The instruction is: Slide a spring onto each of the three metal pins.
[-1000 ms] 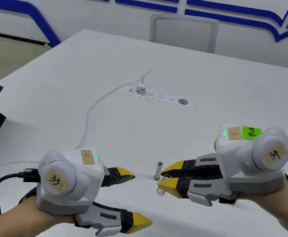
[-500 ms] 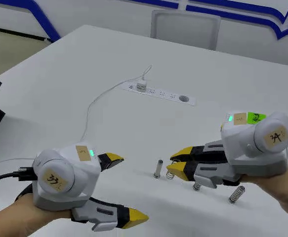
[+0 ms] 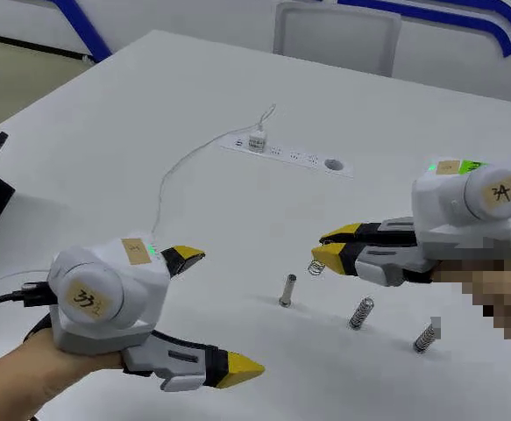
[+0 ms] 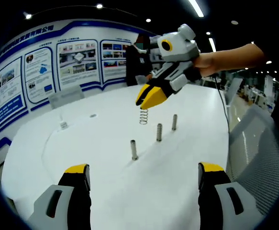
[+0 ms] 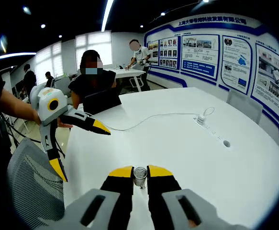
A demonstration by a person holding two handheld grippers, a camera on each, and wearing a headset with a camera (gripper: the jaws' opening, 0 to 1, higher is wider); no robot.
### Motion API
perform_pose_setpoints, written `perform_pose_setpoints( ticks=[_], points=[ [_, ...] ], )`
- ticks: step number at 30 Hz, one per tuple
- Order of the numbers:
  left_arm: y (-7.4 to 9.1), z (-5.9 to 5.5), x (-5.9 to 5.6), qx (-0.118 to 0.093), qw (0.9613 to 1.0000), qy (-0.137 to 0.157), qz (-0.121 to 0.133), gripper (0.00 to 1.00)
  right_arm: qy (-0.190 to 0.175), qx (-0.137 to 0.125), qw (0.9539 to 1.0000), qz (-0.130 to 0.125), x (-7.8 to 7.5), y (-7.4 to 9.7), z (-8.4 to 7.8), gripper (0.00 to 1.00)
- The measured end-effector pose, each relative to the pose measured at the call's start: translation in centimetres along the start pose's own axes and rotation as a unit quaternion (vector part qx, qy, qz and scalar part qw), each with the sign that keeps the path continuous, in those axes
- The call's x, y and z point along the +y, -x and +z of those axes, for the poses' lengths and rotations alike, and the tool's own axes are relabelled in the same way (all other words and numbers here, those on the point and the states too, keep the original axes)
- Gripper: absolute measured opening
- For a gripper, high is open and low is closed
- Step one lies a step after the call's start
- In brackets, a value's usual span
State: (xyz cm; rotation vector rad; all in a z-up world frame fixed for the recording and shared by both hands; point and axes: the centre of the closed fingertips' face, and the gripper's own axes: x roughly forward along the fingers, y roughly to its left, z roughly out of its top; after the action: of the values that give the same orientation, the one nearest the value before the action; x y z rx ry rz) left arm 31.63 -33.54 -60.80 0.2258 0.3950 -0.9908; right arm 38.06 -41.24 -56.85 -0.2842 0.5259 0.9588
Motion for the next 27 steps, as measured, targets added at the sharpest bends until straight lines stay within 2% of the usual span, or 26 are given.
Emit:
perform_pose_setpoints(
  ticks=[3,7,12,17,21,27],
  points=[
    [0.2,-0.4,0.3,0.003,1.0000,0.008,0.002,1.00,-0.015,0.002,0.9999,-0.004,-0.4,-0.6,-0.3,0.11],
    [0.2,-1.0,0.2,0.014,0.9998,0.012,-0.001,1.00,-0.032,0.002,0.9995,-0.007,-0.5,-1.7,-0.4,0.11],
    [0.3,-1.1,0.1,0.014,0.9998,0.014,-0.003,1.00,-0.045,0.007,0.9989,-0.010,-0.7,-2.4,-0.7,0.11],
    [0.5,-1.4,0.5,0.010,0.9997,0.024,0.002,1.00,-0.048,0.018,0.9985,-0.015,-0.9,-2.6,-1.3,0.11],
    [0.6,-1.8,0.6,0.018,0.9995,0.024,0.002,1.00,-0.054,0.022,0.9981,-0.020,-1.1,-3.0,-1.6,0.11],
    [0.6,-2.3,0.5,0.027,0.9994,0.024,0.001,1.00,-0.045,0.032,0.9984,-0.012,-0.4,-4.0,-2.0,0.11]
  ],
)
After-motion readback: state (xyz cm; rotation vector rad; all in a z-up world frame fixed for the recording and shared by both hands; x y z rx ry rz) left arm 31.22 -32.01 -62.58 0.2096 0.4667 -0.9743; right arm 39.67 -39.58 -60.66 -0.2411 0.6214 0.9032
